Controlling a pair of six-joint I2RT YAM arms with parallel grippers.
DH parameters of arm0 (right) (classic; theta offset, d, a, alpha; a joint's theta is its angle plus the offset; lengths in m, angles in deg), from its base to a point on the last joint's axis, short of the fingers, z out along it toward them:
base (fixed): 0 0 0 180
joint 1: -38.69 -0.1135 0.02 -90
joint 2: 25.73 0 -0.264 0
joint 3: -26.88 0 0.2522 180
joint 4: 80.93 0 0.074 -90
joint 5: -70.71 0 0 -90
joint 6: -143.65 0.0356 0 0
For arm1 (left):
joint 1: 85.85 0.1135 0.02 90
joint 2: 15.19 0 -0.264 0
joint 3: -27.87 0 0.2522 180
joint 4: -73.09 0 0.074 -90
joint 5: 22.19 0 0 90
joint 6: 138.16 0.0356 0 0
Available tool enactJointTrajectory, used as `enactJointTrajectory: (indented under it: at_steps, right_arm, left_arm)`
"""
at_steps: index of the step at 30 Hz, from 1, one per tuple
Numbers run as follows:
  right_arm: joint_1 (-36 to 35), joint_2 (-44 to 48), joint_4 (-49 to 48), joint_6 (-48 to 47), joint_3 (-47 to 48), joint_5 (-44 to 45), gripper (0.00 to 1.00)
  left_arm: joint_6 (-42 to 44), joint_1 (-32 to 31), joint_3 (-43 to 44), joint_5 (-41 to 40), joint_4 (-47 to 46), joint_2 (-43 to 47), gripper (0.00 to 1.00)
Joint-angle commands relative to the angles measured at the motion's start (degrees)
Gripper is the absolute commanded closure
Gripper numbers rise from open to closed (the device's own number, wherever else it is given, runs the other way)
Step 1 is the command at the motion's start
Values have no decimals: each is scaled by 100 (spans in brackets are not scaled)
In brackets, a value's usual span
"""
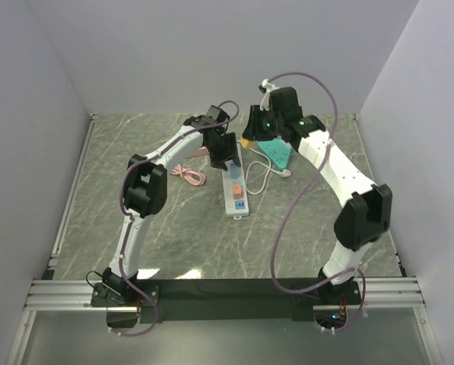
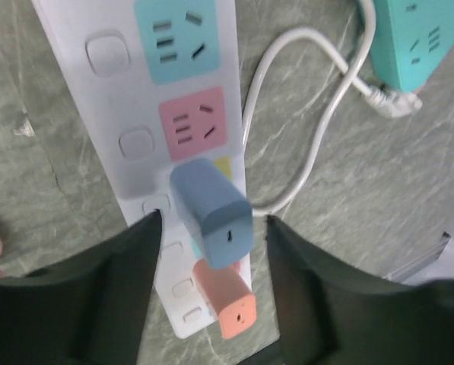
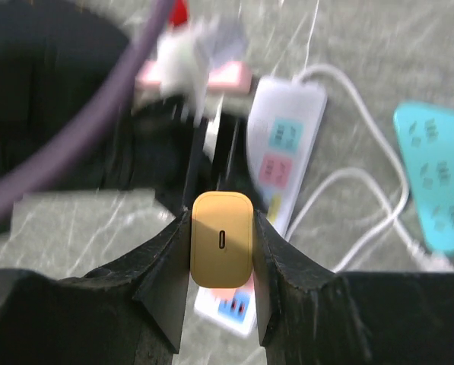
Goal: Insert the plug
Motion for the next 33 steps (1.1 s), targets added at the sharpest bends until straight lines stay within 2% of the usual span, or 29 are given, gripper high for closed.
enactJointTrajectory:
  at_steps: [1,2,4,5,6,14,25,28,33]
  right_arm:
    - [31,-666,285,-256,923,58,100]
    - [22,-825,468,-291,1360,75,100]
    - [22,-1256,636,-301,1741,111,100]
    - [13,-1396,802,-344,2039,128,100]
    - [-4,-1624,865,-336,2137,154,100]
    - [-180,-2390,1129,-239,2665,146,100]
    - [-277,-3041,1314,-283,3202,462,100]
    - [-294,-3400,1891,-239,3937,515,100]
    - [-295,-3595,2227,-169,4142,489,100]
  left_arm:
    - [106,171,-417,534,-318,731,35]
    - [106,233,-523,561,-353,1011,26]
    - [106,417,-778,588,-406,1276,24]
    - [106,479,-822,562,-398,1460,17]
    - [106,540,-910,483,-371,1549,16]
    - [150,1077,-1587,350,-643,2165,15]
    - [379,1411,-1254,509,-389,1805,15]
    - [396,1490,-1236,553,-388,1752,16]
    - [483,1534,-1333,255,-345,1577,16]
